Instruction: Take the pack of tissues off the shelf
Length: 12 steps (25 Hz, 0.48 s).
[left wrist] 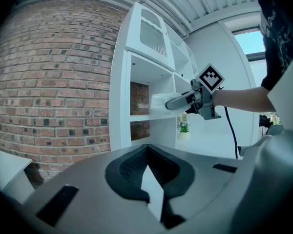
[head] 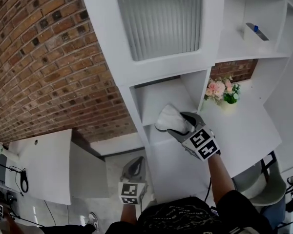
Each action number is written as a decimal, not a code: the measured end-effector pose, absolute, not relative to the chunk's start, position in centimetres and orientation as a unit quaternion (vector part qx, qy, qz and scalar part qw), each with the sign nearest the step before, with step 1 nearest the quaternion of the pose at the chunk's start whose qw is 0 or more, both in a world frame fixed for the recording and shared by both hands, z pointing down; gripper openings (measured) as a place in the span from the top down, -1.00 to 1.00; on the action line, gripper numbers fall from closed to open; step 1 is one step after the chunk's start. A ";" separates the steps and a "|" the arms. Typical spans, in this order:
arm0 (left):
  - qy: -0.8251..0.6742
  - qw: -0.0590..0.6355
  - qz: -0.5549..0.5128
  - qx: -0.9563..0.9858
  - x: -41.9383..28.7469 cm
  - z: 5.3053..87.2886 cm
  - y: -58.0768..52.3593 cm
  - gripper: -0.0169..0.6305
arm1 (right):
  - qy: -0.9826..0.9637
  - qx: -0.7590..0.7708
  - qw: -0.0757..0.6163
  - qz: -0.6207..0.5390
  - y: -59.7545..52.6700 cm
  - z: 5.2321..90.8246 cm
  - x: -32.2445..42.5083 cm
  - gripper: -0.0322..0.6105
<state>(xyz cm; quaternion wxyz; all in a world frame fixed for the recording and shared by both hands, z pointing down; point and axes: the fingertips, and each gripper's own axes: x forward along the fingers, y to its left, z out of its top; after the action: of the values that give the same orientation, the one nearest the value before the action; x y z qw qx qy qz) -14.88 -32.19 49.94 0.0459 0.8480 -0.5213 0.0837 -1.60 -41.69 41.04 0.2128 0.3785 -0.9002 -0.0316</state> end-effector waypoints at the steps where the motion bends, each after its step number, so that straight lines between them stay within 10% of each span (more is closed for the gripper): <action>1: -0.520 0.047 0.084 0.849 -14.6 50.0 -32.0 0.92 | -0.901 0.376 0.216 -0.030 -41.2 41.5 -1.4 -0.03; 12: -0.506 0.050 0.077 0.858 -11.4 50.4 -30.4 0.92 | -0.899 0.380 0.217 0.001 -37.5 43.9 0.8 -0.02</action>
<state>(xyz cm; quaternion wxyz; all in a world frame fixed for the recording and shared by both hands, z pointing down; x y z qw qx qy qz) -11.40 -30.37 50.38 0.0496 0.8575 -0.5062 0.0773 0.85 -37.52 43.88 0.2169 0.3805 -0.8990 0.0009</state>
